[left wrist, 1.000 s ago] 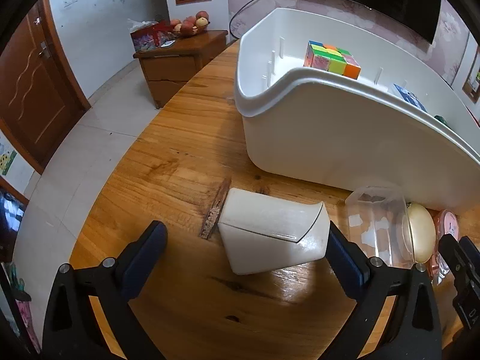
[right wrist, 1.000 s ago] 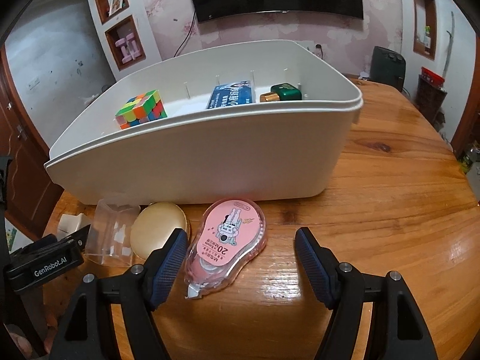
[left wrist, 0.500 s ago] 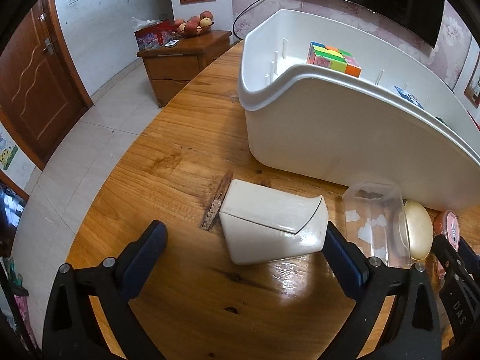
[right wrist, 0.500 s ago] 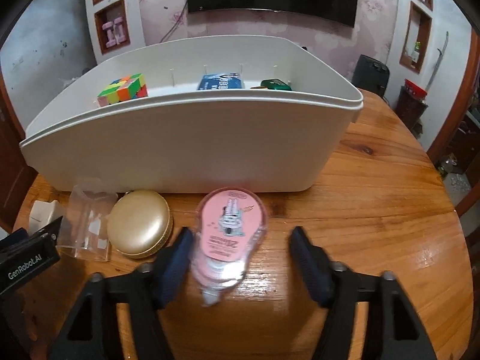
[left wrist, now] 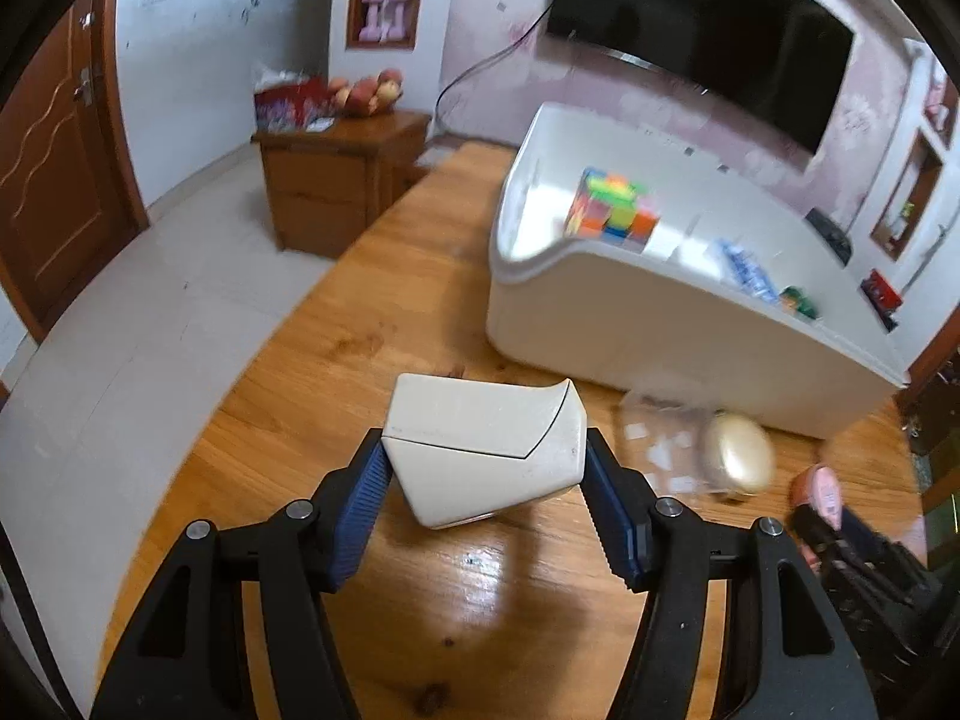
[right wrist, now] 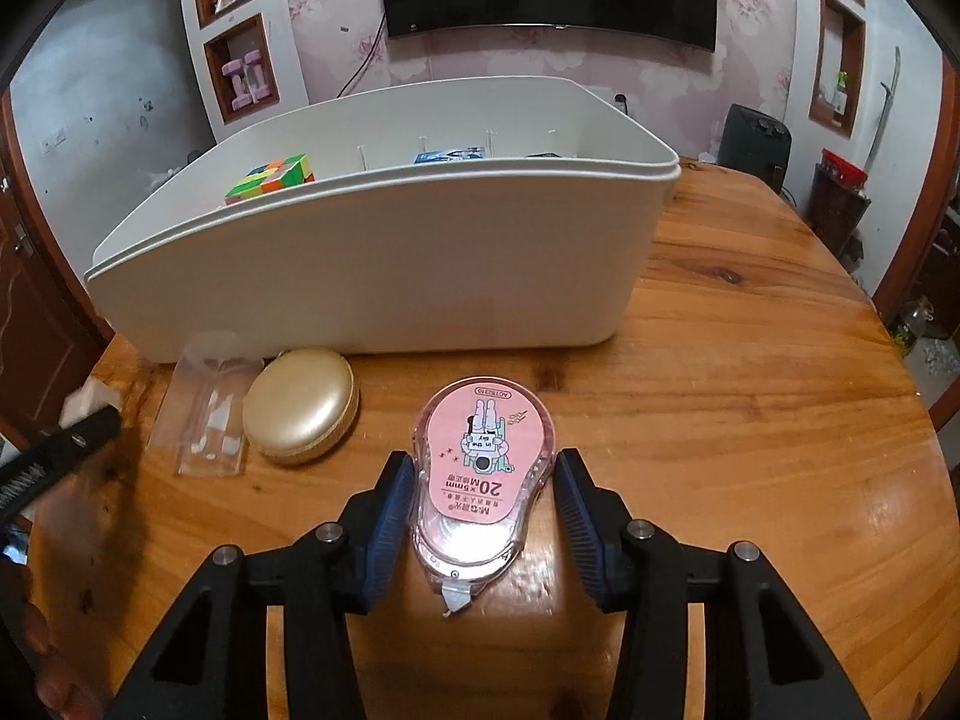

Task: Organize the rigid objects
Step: 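Lift the beige box and pink tape over the white bin with both tools, then open both tools to release the box and tape into the bin, then withdraw, then move the left tool to the clear plastic box while the right tool approaches the gold compact, then close the left tool on the clear box while the right tool grips the gold compact, then lift the clear box and gold compact over the white bin with both tools, then open both tools to drop the clear box and compact into the bin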

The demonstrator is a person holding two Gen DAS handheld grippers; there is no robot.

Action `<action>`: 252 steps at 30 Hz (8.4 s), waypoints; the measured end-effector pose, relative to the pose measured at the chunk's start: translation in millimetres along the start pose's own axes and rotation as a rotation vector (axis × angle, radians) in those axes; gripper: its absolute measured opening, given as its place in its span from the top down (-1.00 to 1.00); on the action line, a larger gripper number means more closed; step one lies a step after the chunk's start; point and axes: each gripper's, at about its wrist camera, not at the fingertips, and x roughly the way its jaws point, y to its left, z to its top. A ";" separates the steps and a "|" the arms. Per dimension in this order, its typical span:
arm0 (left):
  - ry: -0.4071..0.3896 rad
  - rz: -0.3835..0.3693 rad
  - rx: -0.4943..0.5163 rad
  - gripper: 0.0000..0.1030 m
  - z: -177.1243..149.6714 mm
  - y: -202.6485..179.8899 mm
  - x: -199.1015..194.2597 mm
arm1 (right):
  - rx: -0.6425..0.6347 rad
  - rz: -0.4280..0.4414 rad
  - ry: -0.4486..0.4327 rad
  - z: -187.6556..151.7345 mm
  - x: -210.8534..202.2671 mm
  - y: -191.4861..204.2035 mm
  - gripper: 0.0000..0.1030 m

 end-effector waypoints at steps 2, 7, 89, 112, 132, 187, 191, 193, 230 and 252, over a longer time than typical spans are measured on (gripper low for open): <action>-0.022 -0.020 0.009 -0.28 2.4 -0.4 -12.1 | 0.009 0.015 0.006 -3.4 -3.6 -1.2 0.06; -0.059 -0.055 0.050 -0.28 12.6 -8.8 -40.9 | 0.014 0.041 -0.026 -1.3 -24.5 -0.7 0.05; 0.161 -0.046 0.252 -0.82 141.9 -72.1 -36.1 | -0.050 0.138 -0.058 199.6 -88.1 28.5 -0.23; 0.297 -0.109 0.178 -0.98 46.4 -71.6 -27.4 | -0.128 0.142 -0.075 39.8 -94.5 4.1 -0.34; 0.327 0.047 0.095 -0.98 16.8 -78.5 65.9 | -0.135 0.167 0.052 2.8 -37.0 6.3 -0.34; 0.180 -0.005 0.159 -0.03 28.4 -32.6 9.4 | -0.229 0.223 -0.016 25.5 -34.7 67.9 -0.06; 0.149 -0.038 0.201 -0.03 38.2 -45.4 -18.3 | -0.220 0.236 -0.049 26.4 -56.0 61.5 -0.07; 0.132 -0.051 0.221 -0.03 44.7 -51.4 -29.6 | -0.216 0.241 -0.069 30.5 -67.4 58.8 -0.07; -0.042 0.011 0.344 -0.03 181.7 -130.7 4.0 | -0.144 0.073 -0.361 273.7 -117.2 27.7 -0.07; 0.192 0.056 0.386 -0.34 140.5 -127.3 91.6 | -0.111 0.084 0.101 217.0 54.4 30.9 -0.20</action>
